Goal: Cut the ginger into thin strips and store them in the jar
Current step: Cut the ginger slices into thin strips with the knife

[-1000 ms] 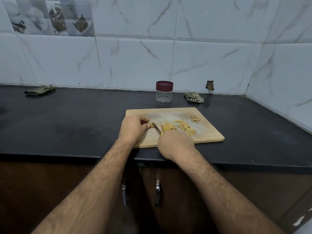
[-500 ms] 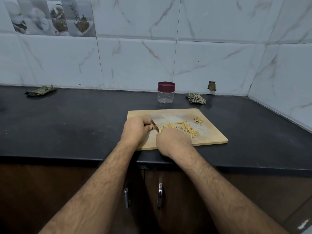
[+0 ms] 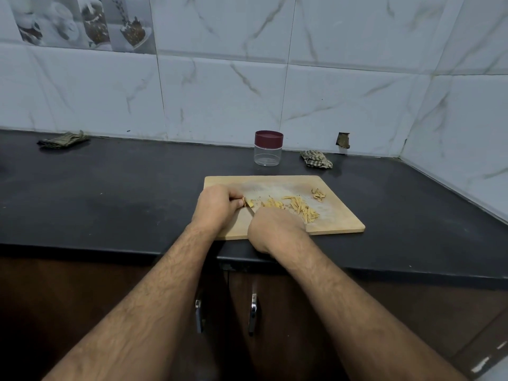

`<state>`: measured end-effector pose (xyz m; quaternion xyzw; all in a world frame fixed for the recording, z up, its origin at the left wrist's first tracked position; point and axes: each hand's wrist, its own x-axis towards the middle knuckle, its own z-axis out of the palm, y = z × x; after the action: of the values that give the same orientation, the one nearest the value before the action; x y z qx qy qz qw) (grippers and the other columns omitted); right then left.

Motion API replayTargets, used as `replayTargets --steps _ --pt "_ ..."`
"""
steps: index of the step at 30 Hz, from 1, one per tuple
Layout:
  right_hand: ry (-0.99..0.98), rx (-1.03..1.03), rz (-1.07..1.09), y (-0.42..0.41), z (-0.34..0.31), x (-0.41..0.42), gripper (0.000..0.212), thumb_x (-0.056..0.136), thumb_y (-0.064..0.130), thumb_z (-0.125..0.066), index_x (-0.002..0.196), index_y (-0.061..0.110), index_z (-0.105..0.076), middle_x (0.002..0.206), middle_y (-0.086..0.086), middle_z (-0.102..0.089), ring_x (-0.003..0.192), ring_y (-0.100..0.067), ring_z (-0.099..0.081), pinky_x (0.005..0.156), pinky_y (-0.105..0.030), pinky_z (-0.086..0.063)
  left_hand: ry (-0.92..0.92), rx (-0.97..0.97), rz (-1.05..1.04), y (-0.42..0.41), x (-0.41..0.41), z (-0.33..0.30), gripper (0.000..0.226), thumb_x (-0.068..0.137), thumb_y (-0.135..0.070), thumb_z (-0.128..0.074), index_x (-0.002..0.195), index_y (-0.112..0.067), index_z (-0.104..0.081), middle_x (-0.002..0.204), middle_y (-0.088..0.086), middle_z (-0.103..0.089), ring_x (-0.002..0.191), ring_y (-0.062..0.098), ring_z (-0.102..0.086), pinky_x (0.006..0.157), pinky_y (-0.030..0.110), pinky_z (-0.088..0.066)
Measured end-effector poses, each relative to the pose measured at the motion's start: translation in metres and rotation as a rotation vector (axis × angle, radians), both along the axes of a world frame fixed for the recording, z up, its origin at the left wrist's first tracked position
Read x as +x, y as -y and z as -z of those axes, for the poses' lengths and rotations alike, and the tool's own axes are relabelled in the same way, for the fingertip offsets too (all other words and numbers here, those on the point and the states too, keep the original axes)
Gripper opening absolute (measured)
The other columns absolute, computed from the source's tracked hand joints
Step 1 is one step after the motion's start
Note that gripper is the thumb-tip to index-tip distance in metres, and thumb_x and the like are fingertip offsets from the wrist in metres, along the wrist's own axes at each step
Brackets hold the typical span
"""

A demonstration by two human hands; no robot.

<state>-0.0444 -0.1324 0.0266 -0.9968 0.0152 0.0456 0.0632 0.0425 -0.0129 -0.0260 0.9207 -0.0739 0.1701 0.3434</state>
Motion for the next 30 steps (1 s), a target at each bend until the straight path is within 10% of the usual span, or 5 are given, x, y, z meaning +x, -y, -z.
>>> replayTargets --steps 16,30 --pt "0.108 0.170 0.032 0.010 0.010 -0.004 0.027 0.101 0.021 -0.039 0.112 0.013 -0.063 0.091 -0.003 -0.054 0.085 -0.023 -0.052 0.071 -0.032 -0.040 -0.046 -0.084 -0.023 0.000 -0.003 -0.002 0.014 0.089 -0.024 -0.072 0.101 -0.027 -0.079 0.101 -0.008 -0.075 0.100 0.009 -0.063 0.080 0.019 -0.042" --pt "0.065 0.125 0.014 0.001 0.007 0.007 0.025 0.102 0.020 -0.044 0.116 0.012 -0.063 0.115 -0.006 -0.064 0.093 -0.024 -0.056 0.074 -0.033 -0.041 -0.044 -0.018 -0.001 0.000 -0.003 -0.004 0.015 0.091 -0.020 -0.068 0.102 -0.024 -0.079 0.103 -0.003 -0.076 0.102 0.015 -0.064 0.086 0.025 -0.047"
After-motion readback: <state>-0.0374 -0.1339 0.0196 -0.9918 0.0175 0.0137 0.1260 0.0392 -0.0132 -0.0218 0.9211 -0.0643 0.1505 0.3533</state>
